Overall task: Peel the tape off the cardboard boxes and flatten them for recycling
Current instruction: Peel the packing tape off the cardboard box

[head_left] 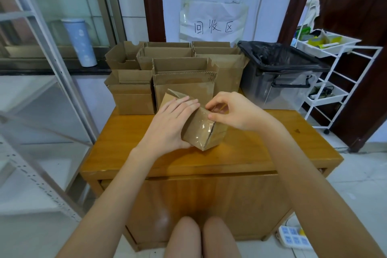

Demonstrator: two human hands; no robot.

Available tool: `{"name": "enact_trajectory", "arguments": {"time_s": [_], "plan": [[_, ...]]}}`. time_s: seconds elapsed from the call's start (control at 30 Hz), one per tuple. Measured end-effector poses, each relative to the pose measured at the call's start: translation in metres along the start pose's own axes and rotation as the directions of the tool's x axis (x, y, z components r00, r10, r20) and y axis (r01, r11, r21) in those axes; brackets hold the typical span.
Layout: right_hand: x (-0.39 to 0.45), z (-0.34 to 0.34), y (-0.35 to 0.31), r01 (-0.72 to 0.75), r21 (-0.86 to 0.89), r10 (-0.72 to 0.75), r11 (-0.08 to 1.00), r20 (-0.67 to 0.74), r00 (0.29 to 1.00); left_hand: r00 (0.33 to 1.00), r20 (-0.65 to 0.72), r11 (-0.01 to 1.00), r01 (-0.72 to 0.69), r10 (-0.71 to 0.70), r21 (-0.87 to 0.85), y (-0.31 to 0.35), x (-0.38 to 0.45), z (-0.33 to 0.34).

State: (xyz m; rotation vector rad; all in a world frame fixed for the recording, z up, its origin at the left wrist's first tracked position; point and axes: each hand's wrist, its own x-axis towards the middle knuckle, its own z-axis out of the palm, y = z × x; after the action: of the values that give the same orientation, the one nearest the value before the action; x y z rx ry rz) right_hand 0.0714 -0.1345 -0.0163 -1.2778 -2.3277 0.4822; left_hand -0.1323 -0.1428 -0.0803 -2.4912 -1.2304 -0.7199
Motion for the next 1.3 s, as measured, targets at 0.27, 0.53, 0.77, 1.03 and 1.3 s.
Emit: {"name": "enact_trajectory", "arguments": {"time_s": [0.27,0.53,0.77,1.03,1.3], "plan": [[-0.001,0.004,-0.006,0.005,-0.062,-0.007,0.998,-0.038,0.999,1.000,0.017,1.000,0.011,-0.011,0.012,-0.001,-0.001,0.000],[-0.001,0.009,-0.004,0.015,-0.149,-0.039,0.989,-0.161,0.986,0.996,0.070,0.998,0.054,-0.055,0.021,-0.005,0.005,-0.010],[-0.004,0.006,-0.006,-0.010,-0.251,-0.045,0.968,-0.212,0.976,0.982,0.141,0.992,0.118,-0.122,0.036,-0.009,0.024,-0.026],[-0.009,-0.001,-0.014,-0.007,-0.329,-0.036,0.944,-0.124,0.992,0.966,0.209,0.988,0.140,-0.150,0.061,-0.004,0.040,-0.039],[-0.009,0.004,-0.015,-0.022,-0.299,0.003,0.954,-0.063,0.998,0.938,0.275,0.977,0.200,-0.214,0.078,0.000,0.043,-0.029]]}}
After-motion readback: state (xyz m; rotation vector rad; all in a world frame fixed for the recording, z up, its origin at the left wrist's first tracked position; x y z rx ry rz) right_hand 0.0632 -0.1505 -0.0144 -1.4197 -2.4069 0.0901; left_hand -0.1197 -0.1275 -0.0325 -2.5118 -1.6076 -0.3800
